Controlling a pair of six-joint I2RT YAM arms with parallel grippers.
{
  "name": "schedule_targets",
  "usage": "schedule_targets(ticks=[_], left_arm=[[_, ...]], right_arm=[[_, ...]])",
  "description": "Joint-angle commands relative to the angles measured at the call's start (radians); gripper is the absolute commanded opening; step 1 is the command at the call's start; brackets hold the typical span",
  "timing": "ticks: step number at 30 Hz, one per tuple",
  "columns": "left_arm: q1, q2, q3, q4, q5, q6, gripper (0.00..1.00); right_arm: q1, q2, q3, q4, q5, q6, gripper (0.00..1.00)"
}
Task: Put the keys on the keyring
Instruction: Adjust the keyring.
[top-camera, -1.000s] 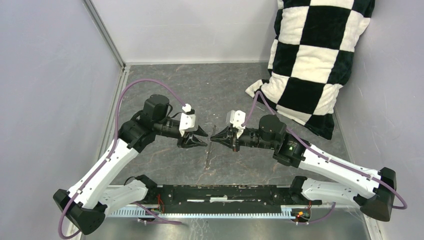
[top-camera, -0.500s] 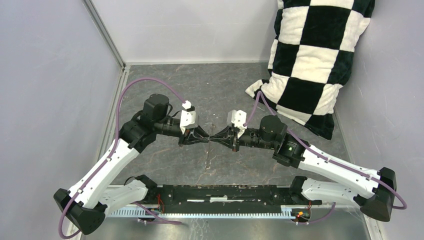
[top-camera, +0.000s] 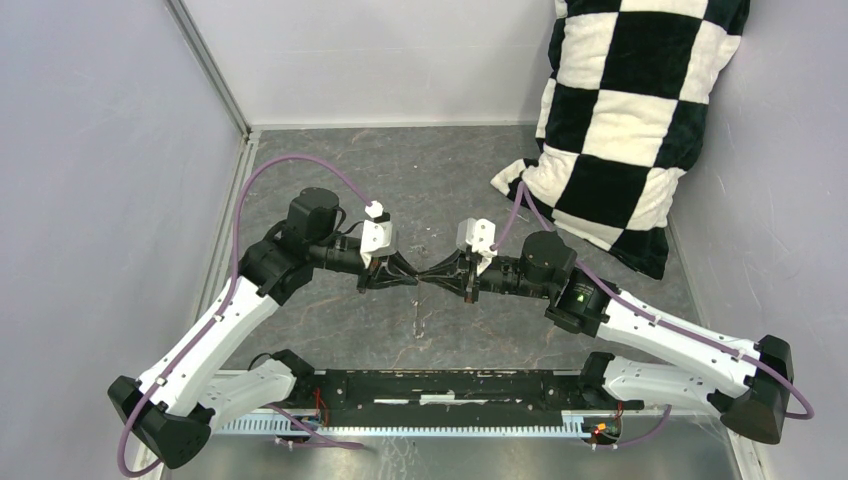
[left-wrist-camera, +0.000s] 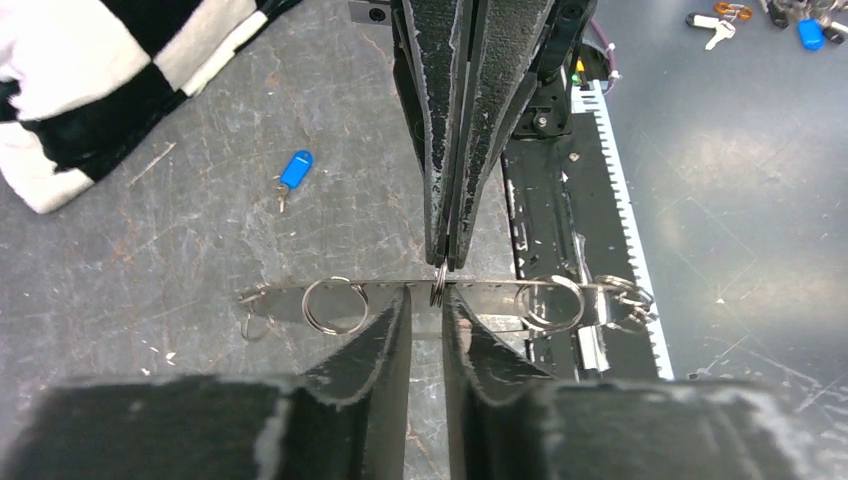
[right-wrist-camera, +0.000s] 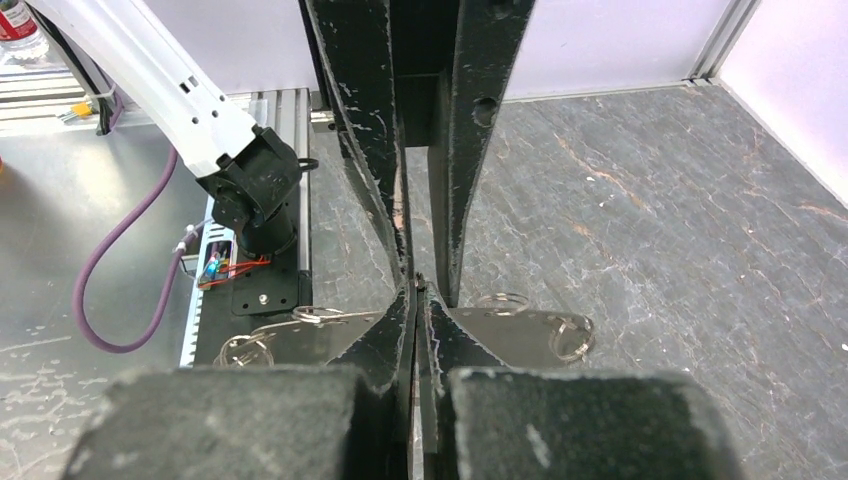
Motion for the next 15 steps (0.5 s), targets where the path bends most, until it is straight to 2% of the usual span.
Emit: schedule_targets(ticks=[1, 3, 4, 13, 15], left_arm=[[-0.002, 0.007, 0.0, 0.036, 0.023, -0.045, 0.15], [-0.001, 0.007, 0.0, 0.043, 0.022, -0.052, 0.06], [-0.001, 0.006, 0.0, 0.046, 0.022, -0.054, 0.04], [-0.002, 0.003, 0.005, 0.062, 0.039, -0.074, 0.02], [-0.001, 0.001, 0.004, 0.063, 0.044, -0.073, 0.02]], right_arm=[[-0.001, -0.018, -0.003, 0.077, -0.021, 0.019, 0.01], [-0.001, -0.019, -0.004, 0.076, -0.022, 0.019, 0.01], [-0.001, -0.02, -0.004, 0.074, -0.023, 0.018, 0.01], [-0.001, -0.028, -0.005, 0.043, -0.017, 0.018, 0.07], [-0.001, -0.03, -0.005, 0.036, -0.012, 0.02, 0.15]])
